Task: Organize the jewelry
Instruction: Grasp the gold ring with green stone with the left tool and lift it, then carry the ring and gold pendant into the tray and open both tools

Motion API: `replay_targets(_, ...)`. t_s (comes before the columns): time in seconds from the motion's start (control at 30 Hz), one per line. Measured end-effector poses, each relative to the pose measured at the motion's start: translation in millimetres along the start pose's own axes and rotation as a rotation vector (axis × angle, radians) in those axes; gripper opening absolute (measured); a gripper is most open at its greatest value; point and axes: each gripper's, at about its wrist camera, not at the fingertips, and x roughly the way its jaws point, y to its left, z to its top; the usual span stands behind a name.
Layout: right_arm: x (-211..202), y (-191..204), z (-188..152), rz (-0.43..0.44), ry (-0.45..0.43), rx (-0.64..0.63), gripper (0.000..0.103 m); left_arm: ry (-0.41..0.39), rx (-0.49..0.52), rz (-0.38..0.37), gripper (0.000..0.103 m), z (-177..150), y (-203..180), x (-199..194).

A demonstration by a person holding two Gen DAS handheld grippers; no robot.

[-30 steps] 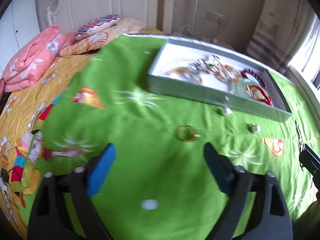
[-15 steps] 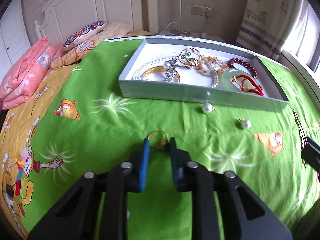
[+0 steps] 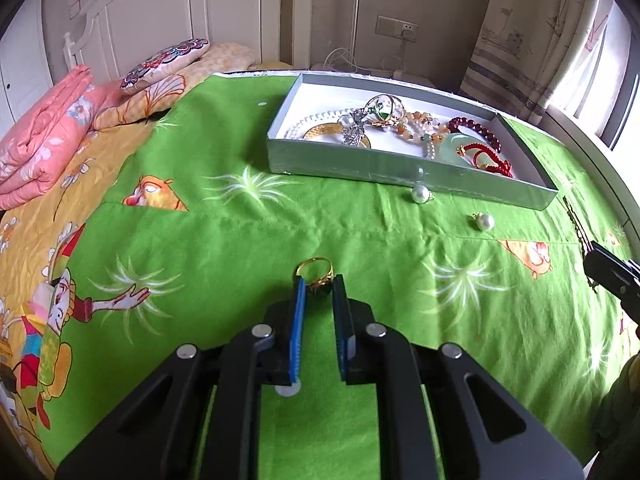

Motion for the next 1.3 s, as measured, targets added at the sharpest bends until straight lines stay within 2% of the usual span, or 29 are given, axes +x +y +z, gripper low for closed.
replay_targets(0.23,5.1,7.7,6.9,0.003,0.006,-0.019,0.021,-0.016,0.017,0.002,0.013,9.4,-5.4,-2.1)
replay_targets(0.43,11.2,21.2,35.7,-0.028,-0.003,-0.098,0.021,-0.041,0.039,0.003,0.013,27.9,-11.3,-3.4)
replay_targets(0.67,25.0,16.5,59.4,-0.043,-0.003,-0.105,0.021,-0.076,0.055,-0.003,0.013,56.0,-22.7,-4.2)
replay_targets(1.0,50.1,-23.2,84.4,-0.04,-0.008,0.006,0.021,-0.079,0.097,-0.009,0.013,84.7,-43.1,9.9)
replay_targets(1.3,95.1,-65.3,102.4,-0.123,0.034,0.141,0.021,-0.031,0.121,0.005,0.013,115.7,-63.5,52.0)
